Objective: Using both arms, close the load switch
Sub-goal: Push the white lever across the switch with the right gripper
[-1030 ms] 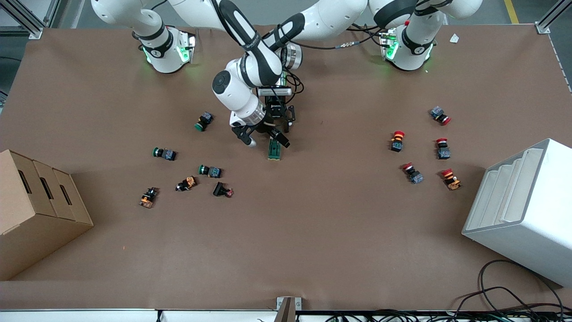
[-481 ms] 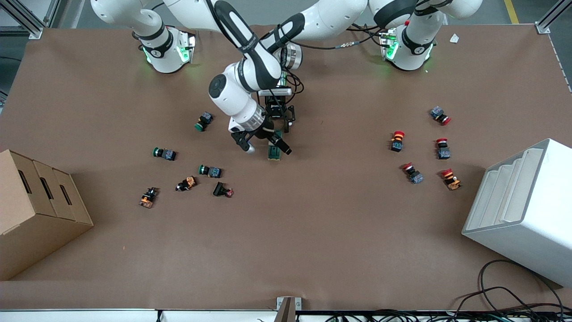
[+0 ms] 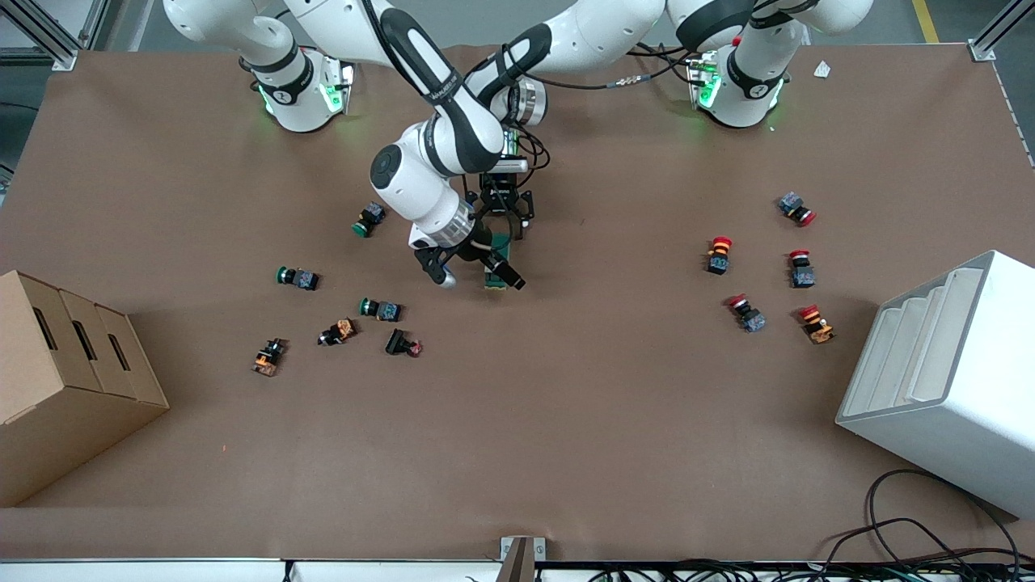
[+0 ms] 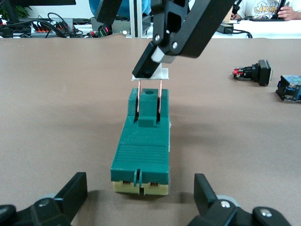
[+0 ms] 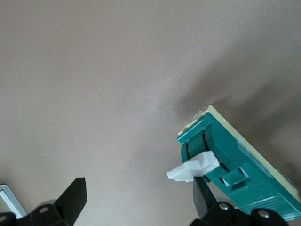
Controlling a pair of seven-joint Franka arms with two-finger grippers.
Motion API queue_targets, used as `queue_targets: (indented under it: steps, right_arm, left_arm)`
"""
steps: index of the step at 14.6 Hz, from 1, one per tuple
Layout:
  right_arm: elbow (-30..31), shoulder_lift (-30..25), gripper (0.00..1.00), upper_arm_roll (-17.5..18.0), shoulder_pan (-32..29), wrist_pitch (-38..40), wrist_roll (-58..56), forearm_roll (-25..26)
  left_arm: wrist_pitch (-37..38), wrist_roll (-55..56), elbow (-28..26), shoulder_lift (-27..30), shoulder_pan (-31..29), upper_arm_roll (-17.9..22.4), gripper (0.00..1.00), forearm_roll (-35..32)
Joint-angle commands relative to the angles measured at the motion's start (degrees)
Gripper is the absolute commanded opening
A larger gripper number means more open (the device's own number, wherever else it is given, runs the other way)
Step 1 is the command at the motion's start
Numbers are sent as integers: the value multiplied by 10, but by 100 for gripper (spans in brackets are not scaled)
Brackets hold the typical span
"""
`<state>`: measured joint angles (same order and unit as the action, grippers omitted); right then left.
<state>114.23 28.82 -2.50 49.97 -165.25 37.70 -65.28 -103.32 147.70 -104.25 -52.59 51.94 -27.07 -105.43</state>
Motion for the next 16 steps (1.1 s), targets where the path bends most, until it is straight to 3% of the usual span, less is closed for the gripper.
queue_targets:
  steps: [1,16]
  right_arm:
    - [-17,11,100,1,-15,15,-11,4]
    - [-69,64,100,0,-50,21,-15,43]
  left_arm:
    - [2,-5,6,-15,4,3,100,-2]
    - [2,-26,6,-10,4,5,100,1]
